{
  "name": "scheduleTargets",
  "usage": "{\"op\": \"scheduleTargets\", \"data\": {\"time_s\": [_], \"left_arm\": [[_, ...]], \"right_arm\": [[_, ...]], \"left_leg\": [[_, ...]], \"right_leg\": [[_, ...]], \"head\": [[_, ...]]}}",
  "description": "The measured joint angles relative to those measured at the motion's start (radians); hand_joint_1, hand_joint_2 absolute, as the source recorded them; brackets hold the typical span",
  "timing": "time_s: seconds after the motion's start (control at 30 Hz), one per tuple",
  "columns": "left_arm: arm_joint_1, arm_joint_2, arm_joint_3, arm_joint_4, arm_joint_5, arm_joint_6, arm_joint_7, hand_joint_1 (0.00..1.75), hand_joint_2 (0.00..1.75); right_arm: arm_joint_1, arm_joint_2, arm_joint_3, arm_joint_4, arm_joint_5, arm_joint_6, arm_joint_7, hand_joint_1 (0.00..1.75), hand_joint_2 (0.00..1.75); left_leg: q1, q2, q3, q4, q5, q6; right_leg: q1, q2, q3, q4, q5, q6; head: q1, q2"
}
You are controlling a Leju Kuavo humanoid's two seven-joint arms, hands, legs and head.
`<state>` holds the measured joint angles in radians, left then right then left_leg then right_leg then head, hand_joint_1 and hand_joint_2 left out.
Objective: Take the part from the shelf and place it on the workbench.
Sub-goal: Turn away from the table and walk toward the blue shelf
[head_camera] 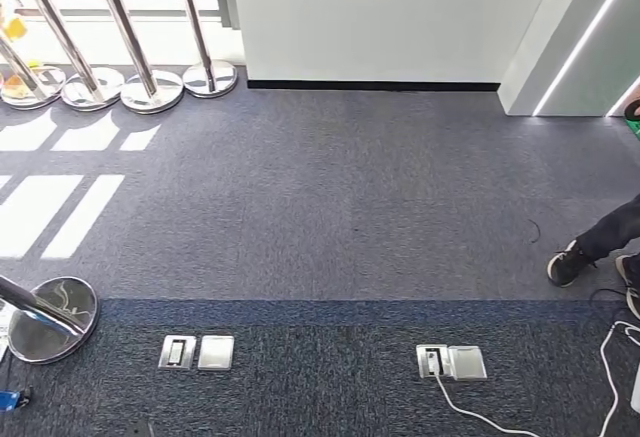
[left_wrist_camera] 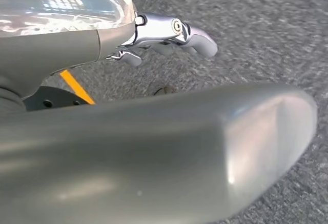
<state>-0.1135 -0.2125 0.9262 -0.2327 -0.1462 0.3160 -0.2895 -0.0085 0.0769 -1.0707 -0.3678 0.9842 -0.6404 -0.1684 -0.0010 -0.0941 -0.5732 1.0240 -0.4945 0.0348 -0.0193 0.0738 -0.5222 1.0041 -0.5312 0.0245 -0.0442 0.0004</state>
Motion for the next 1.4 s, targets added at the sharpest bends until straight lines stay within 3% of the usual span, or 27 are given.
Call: {"op": "scheduleTargets", "data": {"time_s": [0.07,0.13,0.2,0.23,0.27,0.3,0.37,0.43,0.5,0.57,0.63,0.67,0.73,0.77,0.8,0.83,0.87,0.93,0.97,1.03,1.1,1.17,1.23,1.3,1.33,1.4], "left_arm": [[0.001,0.000,0.001,0.000,0.000,0.004,0.003,0.00,0.00],[0.001,0.001,0.002,0.000,0.000,0.008,0.004,0.00,0.00],[0.000,0.002,0.002,0.000,-0.001,0.010,0.004,0.00,0.00],[0.000,0.002,0.002,0.000,0.000,0.011,0.004,0.00,0.00],[0.000,0.002,0.002,0.000,0.000,0.011,0.005,0.00,0.00],[0.000,0.002,0.002,0.000,0.000,0.011,0.005,0.00,0.00],[-0.001,0.002,0.003,0.000,0.000,0.011,0.005,0.00,0.00],[-0.001,0.002,0.003,0.000,0.000,0.011,0.004,0.00,0.00],[-0.001,0.002,0.003,0.000,0.000,0.011,0.004,0.00,0.00],[0.001,0.002,0.003,0.000,0.000,0.012,0.004,0.00,0.00],[0.002,0.001,0.003,0.000,0.000,0.012,0.002,0.00,0.00],[0.001,0.001,0.003,0.000,0.000,0.013,0.002,0.00,0.00],[0.001,0.000,0.003,0.000,0.000,0.013,0.002,0.00,0.00],[0.001,0.000,0.003,0.000,0.000,0.014,0.002,0.00,0.00],[0.002,0.000,0.003,0.000,0.000,0.015,0.002,0.00,0.00],[0.002,0.000,0.004,0.000,0.000,0.015,0.003,0.00,0.00],[0.001,0.000,0.004,0.000,0.000,0.015,0.003,0.00,0.00],[0.001,-0.001,0.004,0.000,0.000,0.015,0.003,0.00,0.00],[0.000,-0.001,0.004,0.000,0.000,0.015,0.003,0.00,0.00],[0.000,-0.002,0.004,0.000,0.000,0.014,0.004,0.00,0.00],[0.001,-0.002,0.004,0.000,0.000,0.015,0.004,0.00,0.00],[0.001,-0.002,0.004,0.000,0.000,0.014,0.006,0.00,0.00],[0.000,-0.001,0.004,0.000,0.000,0.012,0.008,0.00,0.00],[0.000,-0.001,0.004,0.000,0.000,0.012,0.008,0.00,0.00],[0.000,-0.001,0.005,0.000,0.000,0.012,0.007,0.00,0.00],[0.000,0.000,0.005,0.000,0.000,0.012,0.003,0.00,0.00]], "right_arm": [[-0.005,0.004,-0.009,0.026,0.007,0.015,0.033,0.00,1.75],[-0.011,0.008,-0.013,0.047,0.016,0.033,0.066,0.00,1.75],[-0.011,0.011,-0.017,0.063,0.021,0.043,0.083,0.00,1.75],[-0.011,0.012,-0.019,0.069,0.021,0.045,0.087,0.00,1.75],[-0.010,0.012,-0.022,0.075,0.021,0.045,0.089,0.00,1.75],[-0.011,0.013,-0.024,0.079,0.021,0.046,0.090,0.00,1.75],[-0.014,0.014,-0.027,0.085,0.022,0.047,0.090,0.00,1.75],[-0.017,0.015,-0.029,0.089,0.022,0.049,0.090,0.00,1.75],[-0.019,0.015,-0.031,0.092,0.022,0.057,0.091,0.00,1.75],[-0.023,0.016,-0.032,0.095,0.021,0.076,0.098,0.00,1.75],[-0.026,0.017,-0.033,0.097,0.021,0.097,0.105,0.00,1.75],[-0.026,0.018,-0.034,0.098,0.021,0.102,0.106,0.00,1.75],[-0.024,0.018,-0.036,0.100,0.023,0.112,0.106,0.00,1.75],[-0.023,0.018,-0.037,0.100,0.024,0.117,0.106,0.00,1.75],[-0.022,0.018,-0.037,0.101,0.026,0.123,0.105,0.00,1.75],[-0.022,0.018,-0.037,0.102,0.028,0.129,0.106,0.00,1.75],[-0.022,0.018,-0.037,0.103,0.030,0.134,0.106,0.00,1.75],[-0.023,0.017,-0.037,0.104,0.032,0.141,0.107,0.00,1.75],[-0.023,0.017,-0.037,0.105,0.033,0.142,0.108,0.00,1.75],[-0.025,0.017,-0.038,0.106,0.034,0.144,0.109,0.00,1.75],[-0.028,0.017,-0.038,0.107,0.036,0.149,0.113,0.00,1.75],[-0.027,0.018,-0.038,0.108,0.042,0.162,0.123,0.00,1.75],[-0.026,0.019,-0.038,0.110,0.052,0.178,0.136,0.00,1.75],[-0.026,0.024,-0.038,0.112,0.063,0.190,0.142,0.00,1.75],[-0.027,0.028,-0.038,0.113,0.069,0.194,0.143,0.00,1.75],[-0.032,0.038,-0.036,0.116,0.084,0.200,0.143,0.00,1.75]], "left_leg": [[0.004,-0.013,-0.005,0.000,0.001,-0.012],[0.003,0.014,-0.020,0.035,-0.026,-0.022],[0.004,0.060,-0.071,0.149,-0.090,-0.032],[0.007,0.071,-0.103,0.219,-0.120,-0.037],[0.010,0.076,-0.127,0.270,-0.137,-0.041],[0.012,0.080,-0.133,0.287,-0.135,-0.043],[0.015,0.094,-0.087,0.199,-0.079,-0.045],[0.013,0.136,-0.015,0.061,-0.025,-0.041],[0.006,0.161,0.012,0.003,-0.013,-0.030],[0.003,0.147,0.010,-0.002,-0.012,-0.017],[0.004,0.129,0.009,-0.005,-0.007,-0.003],[0.005,0.122,0.010,-0.007,-0.006,0.002],[0.004,0.104,0.009,-0.007,-0.005,0.009],[0.002,0.094,0.009,-0.007,-0.005,0.010],[0.001,0.082,0.009,-0.007,-0.005,0.011],[-0.001,0.070,0.011,-0.006,-0.005,0.011],[-0.001,0.058,0.014,-0.006,-0.005,0.011],[-0.003,0.034,0.017,-0.005,-0.005,0.010],[-0.003,0.024,0.014,-0.003,-0.004,0.007],[0.000,0.005,0.005,-0.003,0.000,-0.003],[0.003,-0.001,-0.002,-0.001,0.000,-0.015],[0.003,0.032,-0.023,0.047,-0.034,-0.024],[0.006,0.068,-0.079,0.171,-0.100,-0.033],[0.012,0.077,-0.126,0.275,-0.134,-0.041],[0.015,0.080,-0.125,0.274,-0.123,-0.044],[0.019,0.100,-0.065,0.159,-0.056,-0.046]], "right_leg": [[0.001,-0.018,0.003,-0.008,0.002,-0.008],[-0.002,-0.039,0.006,-0.016,0.008,-0.021],[-0.001,-0.065,0.009,-0.020,0.009,-0.029],[0.000,-0.079,0.009,-0.020,0.008,-0.030],[0.001,-0.092,0.010,-0.020,0.007,-0.031],[0.001,-0.105,0.011,-0.020,0.006,-0.030],[0.000,-0.125,0.017,-0.020,0.002,-0.026],[0.003,-0.140,0.025,-0.018,-0.006,-0.016],[0.008,-0.154,0.030,-0.017,-0.011,-0.004],[0.007,-0.168,0.034,-0.019,-0.014,0.007],[0.002,-0.148,0.028,0.007,-0.041,0.016],[0.001,-0.126,0.011,0.050,-0.071,0.019],[0.001,-0.091,-0.052,0.191,-0.141,0.019],[0.002,-0.084,-0.083,0.255,-0.161,0.018],[0.002,-0.080,-0.101,0.287,-0.162,0.017],[0.002,-0.078,-0.099,0.276,-0.139,0.014],[0.002,-0.072,-0.079,0.224,-0.100,0.011],[0.001,-0.033,-0.023,0.083,-0.021,0.002],[0.001,-0.012,-0.003,0.033,-0.003,-0.003],[0.003,0.005,0.008,-0.002,-0.001,-0.009],[0.001,-0.015,0.012,-0.012,0.002,-0.017],[-0.002,-0.040,0.015,-0.021,0.007,-0.027],[0.000,-0.066,0.015,-0.022,0.006,-0.031],[0.001,-0.092,0.015,-0.021,0.005,-0.031],[0.001,-0.104,0.017,-0.021,0.004,-0.030],[0.000,-0.124,0.023,-0.020,-0.001,-0.024]], "head": [[0.000,0.000],[-0.002,0.000],[-0.004,0.000],[-0.005,0.000],[-0.005,0.000],[-0.005,0.000],[-0.005,0.000],[-0.005,0.000],[-0.003,0.000],[-0.003,0.000],[-0.003,0.000],[-0.002,0.000],[-0.002,0.000],[-0.002,0.000],[-0.002,0.000],[-0.002,0.000],[-0.002,0.000],[-0.002,0.000],[-0.002,0.000],[-0.003,0.000],[-0.003,0.000],[-0.004,0.000],[-0.005,0.000],[-0.005,0.000],[-0.005,0.000],[-0.005,0.000]]}}
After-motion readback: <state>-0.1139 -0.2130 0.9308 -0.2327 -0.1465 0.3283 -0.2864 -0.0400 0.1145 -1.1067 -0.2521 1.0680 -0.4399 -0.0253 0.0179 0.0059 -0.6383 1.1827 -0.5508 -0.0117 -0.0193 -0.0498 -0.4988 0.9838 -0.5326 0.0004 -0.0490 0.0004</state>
